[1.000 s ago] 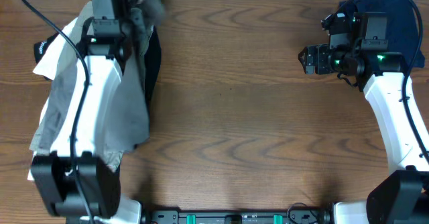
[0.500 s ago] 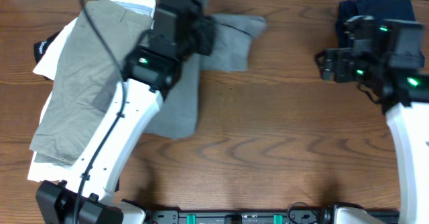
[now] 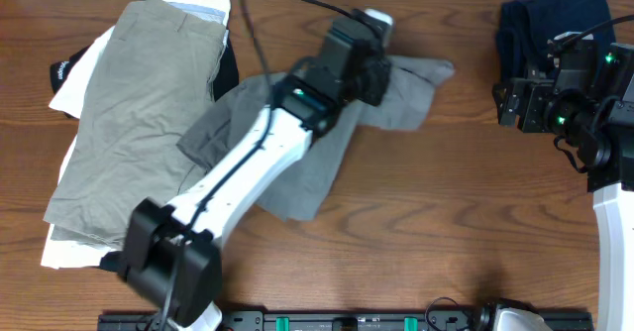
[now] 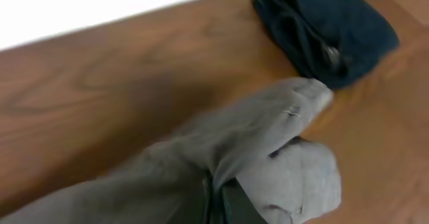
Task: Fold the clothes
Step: 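Pull the grey pants to the table center with the left gripper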
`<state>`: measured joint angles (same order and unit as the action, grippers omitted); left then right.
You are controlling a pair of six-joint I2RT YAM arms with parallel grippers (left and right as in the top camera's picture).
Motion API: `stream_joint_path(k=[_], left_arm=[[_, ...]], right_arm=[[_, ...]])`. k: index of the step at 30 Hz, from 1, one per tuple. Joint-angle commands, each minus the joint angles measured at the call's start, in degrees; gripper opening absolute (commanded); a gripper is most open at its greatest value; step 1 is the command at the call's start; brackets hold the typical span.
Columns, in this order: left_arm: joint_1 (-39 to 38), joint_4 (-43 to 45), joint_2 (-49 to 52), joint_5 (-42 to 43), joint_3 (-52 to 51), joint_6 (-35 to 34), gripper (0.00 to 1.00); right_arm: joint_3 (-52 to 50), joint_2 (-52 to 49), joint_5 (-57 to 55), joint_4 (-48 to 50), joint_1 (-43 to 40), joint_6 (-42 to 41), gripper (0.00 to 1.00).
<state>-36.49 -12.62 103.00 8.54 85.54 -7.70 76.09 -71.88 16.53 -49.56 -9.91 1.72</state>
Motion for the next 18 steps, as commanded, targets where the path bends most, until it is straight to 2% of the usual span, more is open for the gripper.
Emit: stream_joint_path(k=[1,8,12,14,17,18], left_arm=[[-2.89,1.92,0.22,2.84,1.49,-1.22,0.06],[-8.87,5.31,0.42,2.47,1.49,-1.16,0.06],[-10.1,4.44,0.46,-0.94,1.49,-0.96,0.07],[-9.97,3.08,0.46,-2.78,1.49,-0.96,0.17],[-9.09,-0.09,0.31,-3.69,1.49,-0.96,0.42],[-8.68,-1.4,0.2,-3.67,1.49,-0.96,0.46]], right_arm=[[0.94,-0.02,0.39,-0.11,-0.31,-0.83,0.9],[0.94,-0.02,0.39,0.02,-0.31,-0.83,0.91],[0.94,-0.02,0.39,-0.24,-0.31,-0.83,0.91],[0.94,-0.02,0.39,-0.35,-0.31,-0.83,0.91],[0.94,-0.02,0.39,-0.44,-0.31,-0.81,0.91],[0.94,-0.02,0.39,-0.42,-0.31,-0.81,0.91]])
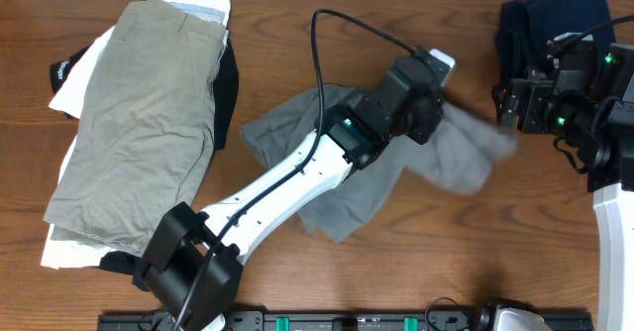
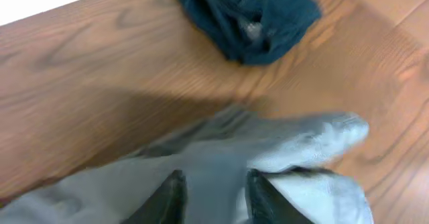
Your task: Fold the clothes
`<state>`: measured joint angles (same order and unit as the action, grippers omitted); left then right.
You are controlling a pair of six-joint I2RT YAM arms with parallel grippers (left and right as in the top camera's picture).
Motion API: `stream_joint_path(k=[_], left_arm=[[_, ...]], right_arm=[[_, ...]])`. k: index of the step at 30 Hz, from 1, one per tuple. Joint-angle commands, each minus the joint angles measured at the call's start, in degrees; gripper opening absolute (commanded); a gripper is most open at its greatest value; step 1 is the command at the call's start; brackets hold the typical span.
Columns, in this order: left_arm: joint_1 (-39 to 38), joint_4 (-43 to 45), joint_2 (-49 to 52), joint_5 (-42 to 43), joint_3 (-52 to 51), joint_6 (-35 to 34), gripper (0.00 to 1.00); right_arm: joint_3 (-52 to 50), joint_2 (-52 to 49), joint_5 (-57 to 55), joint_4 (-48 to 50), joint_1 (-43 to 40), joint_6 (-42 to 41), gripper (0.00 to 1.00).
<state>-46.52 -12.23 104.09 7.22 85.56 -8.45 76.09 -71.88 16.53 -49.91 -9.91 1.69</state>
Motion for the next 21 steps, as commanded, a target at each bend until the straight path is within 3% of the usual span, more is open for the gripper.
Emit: stream_joint_path(k=[1,5,14,21], left_arm=[[1.9,-3.65,-1.16,-2.34,1.46,-0.22,0.5],[4.31,-12.87,-2.86,-2.34,1.46,-0.22,0.53],[10.19,-43.63,-4.48,-0.76,0.35,2.14,0.58],[9.46,-48.81,-4.55,0.07,-4.28,1.7,0.58]], right_arm=[[0.94,-0.02,0.39,-0.09,-0.31,-0.81,0.92],[0.94,-0.02,0.42,-0.57,-0.31,-0.81,0.92],[0.94,-1.25,0.42,-4.98,-0.28,-0.81,0.94],[0.94,-4.11,0.48,-5.18,-0.15,-0.81,0.95]])
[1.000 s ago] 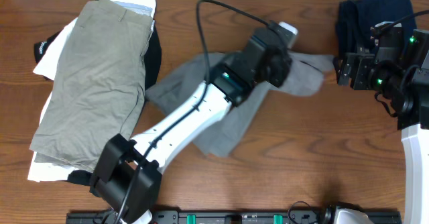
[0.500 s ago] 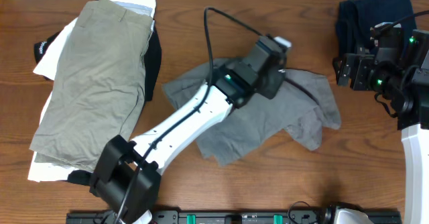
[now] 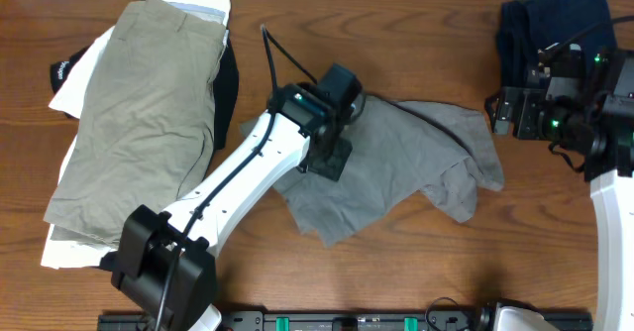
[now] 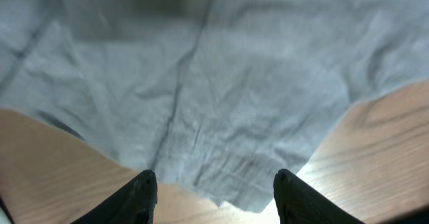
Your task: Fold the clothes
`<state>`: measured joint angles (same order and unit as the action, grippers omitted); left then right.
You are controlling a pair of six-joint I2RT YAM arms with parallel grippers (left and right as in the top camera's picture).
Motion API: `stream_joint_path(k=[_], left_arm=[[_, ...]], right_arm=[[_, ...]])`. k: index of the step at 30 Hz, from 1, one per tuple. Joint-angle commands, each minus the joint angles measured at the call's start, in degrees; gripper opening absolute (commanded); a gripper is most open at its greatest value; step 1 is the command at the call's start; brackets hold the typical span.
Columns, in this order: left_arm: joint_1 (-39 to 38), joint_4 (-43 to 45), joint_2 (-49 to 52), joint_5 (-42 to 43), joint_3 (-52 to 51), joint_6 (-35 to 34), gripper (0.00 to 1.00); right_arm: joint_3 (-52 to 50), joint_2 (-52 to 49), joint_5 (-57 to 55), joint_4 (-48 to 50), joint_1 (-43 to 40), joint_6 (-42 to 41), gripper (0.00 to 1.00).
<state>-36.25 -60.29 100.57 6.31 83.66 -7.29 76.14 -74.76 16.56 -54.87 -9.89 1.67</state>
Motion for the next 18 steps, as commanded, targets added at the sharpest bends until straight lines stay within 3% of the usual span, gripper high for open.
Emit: stream_joint_path(k=[1,6,11,15,18], left_arm=[[-1.27,-0.98,-1.03,0.98,-3.56,0.37,0.58],[-4.04,-0.59,-1.09,0.96,-9.84,-4.9,0.54],[-7.5,2.6,-3.85,-0.31,-15.1,-15.17,0.52],[-9.88,2.84,-8.48,-5.99,-18.43,-25.07,0.52],[-10.73,6.16,-11.28,-6.99,-21.31,-28.09,0.53]], right_arm=[[0.9,-1.6,0.46,-0.26,-0.17,-0.79,0.95],[0.9,-2.62,0.48,-0.07,-0.17,-0.79,0.95],[0.9,-2.78,0.48,0.48,-0.17,-0.79,0.95],[0.9,-2.8,0.48,0.72,-0.17,-0.79,0.97],[0.87,-2.84,1.57,1.27,-0.17,-0.76,0.98]])
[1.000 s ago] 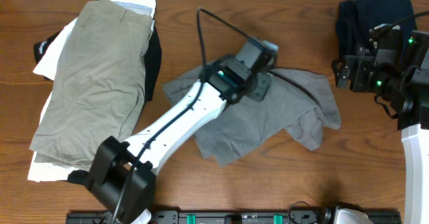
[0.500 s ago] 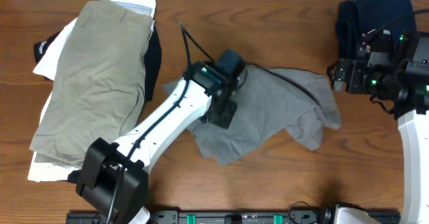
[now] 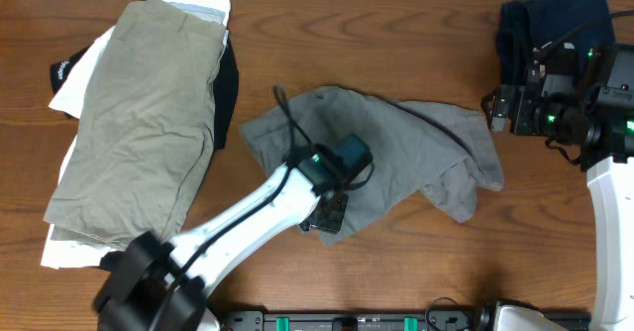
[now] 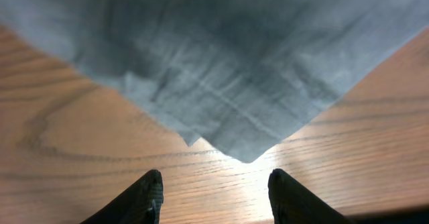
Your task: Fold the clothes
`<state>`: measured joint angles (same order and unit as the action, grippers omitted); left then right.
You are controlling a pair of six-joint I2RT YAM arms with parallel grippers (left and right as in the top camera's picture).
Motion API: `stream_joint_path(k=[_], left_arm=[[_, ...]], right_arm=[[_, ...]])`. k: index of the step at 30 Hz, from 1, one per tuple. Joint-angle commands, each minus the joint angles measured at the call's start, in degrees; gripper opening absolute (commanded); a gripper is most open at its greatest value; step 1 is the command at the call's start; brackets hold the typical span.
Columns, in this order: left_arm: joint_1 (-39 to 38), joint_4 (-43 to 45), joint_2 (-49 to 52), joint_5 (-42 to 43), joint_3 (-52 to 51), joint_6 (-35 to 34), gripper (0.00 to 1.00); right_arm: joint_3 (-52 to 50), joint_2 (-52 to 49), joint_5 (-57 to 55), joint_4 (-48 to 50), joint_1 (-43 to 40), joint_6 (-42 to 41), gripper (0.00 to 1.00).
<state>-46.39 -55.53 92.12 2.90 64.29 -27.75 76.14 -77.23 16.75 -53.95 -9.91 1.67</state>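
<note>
A grey garment (image 3: 386, 153) lies spread and wrinkled on the middle of the table. Its near corner (image 4: 241, 147) points at my left gripper (image 4: 214, 187), which hovers open just off that corner over bare wood, holding nothing. In the overhead view the left gripper (image 3: 327, 215) sits over the garment's lower-left tip. My right gripper (image 3: 495, 109) hangs at the right, just past the garment's right edge; its jaws are too small to read.
A stack of folded clothes topped by khaki shorts (image 3: 149, 113) fills the left side. A dark blue garment (image 3: 555, 19) lies bunched at the back right corner, beside the right arm. Bare wooden table (image 3: 446, 262) shows in front.
My left gripper has moved from above the garment's upper-left part to its near lower corner, still open. The garment lies as it did. The right arm has hardly shifted.
My left gripper was shut on the bunched grey garment at mid-table. Then the garment was farther right, toward the blue one, with the fingers parted. Then it lay spread out with the gripper open above it, and now the gripper is at its near corner.
</note>
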Motion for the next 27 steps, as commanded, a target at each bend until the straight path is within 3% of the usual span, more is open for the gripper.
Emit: stream_joint_path(k=[1,6,27], left_arm=[[-0.74,2.91,-3.28,-3.58,-2.99,-8.28,0.53],[-1.05,6.84,-2.6,-0.94,-6.78,-9.14,0.6],[-3.19,7.45,-1.16,2.69,-8.92,-4.85,0.61]], right_arm=[[0.9,-0.37,2.1,0.59,-0.15,-0.76,0.98],[0.9,-0.37,3.19,0.98,-0.15,-0.76,0.98],[0.9,-0.37,4.74,0.94,-0.15,-0.81,0.98]])
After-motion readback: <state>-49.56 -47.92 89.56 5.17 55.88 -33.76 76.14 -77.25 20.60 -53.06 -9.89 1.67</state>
